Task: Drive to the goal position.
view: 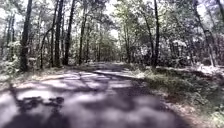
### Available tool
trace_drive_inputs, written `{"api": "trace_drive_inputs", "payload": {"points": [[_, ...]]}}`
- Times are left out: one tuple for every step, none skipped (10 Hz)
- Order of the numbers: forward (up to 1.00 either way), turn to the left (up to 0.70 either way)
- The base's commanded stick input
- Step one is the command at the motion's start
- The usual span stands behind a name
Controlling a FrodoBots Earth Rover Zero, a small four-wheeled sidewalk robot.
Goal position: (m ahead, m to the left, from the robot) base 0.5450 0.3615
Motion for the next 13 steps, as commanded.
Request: {"api": "trace_drive_inputs", "payload": {"points": [[0.45, 0.0], [0.45, 0.0], [0.45, 0.0], [0.45, 0.0], [0.45, 0.0], [0.45, 0.0], [0.45, 0.0], [0.45, 0.0], [0.45, 0.0], [0.45, 0.0], [0.45, 0.0], [0.45, 0.0], [0.45, 0.0]]}}
